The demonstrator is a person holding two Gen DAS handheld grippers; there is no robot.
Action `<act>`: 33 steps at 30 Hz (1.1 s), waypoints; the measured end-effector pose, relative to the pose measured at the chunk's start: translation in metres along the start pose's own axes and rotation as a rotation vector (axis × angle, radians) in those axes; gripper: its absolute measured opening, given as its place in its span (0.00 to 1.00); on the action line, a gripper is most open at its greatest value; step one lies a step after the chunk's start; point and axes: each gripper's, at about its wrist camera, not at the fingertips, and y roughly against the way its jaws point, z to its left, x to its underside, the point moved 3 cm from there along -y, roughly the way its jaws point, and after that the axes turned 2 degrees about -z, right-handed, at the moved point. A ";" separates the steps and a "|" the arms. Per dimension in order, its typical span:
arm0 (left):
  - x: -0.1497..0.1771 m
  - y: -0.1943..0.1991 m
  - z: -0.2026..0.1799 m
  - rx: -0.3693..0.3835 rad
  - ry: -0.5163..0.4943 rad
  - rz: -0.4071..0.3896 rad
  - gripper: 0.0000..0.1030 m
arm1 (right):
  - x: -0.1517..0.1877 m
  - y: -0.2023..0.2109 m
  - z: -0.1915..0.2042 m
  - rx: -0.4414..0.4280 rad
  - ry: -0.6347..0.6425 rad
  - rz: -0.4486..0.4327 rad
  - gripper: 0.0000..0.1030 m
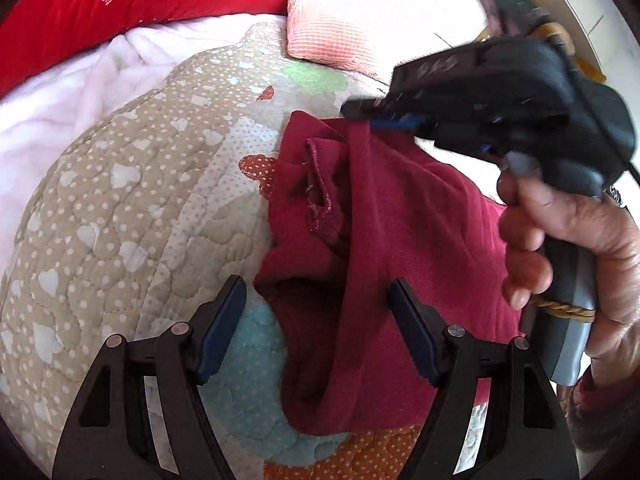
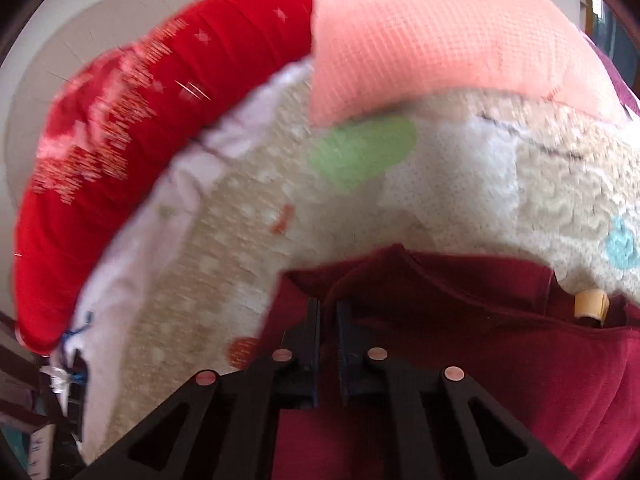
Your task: Fold small clothes
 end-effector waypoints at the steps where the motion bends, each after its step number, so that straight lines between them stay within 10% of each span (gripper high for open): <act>1: -0.001 0.000 0.001 0.003 0.006 0.001 0.72 | -0.003 0.005 0.004 -0.013 0.010 -0.024 0.06; 11: -0.004 0.000 0.004 -0.004 -0.017 -0.002 0.72 | 0.006 0.001 0.020 -0.131 -0.017 -0.041 0.02; 19: 0.005 0.003 -0.005 -0.015 -0.045 -0.020 0.72 | 0.020 0.048 -0.037 0.094 -0.024 -0.110 0.13; 29: 0.018 -0.006 -0.018 -0.015 -0.081 -0.019 0.74 | 0.023 0.019 -0.050 0.022 -0.121 -0.067 0.14; 33: 0.017 -0.005 -0.015 -0.011 -0.082 -0.025 0.74 | 0.025 0.041 -0.037 -0.013 -0.112 -0.130 0.38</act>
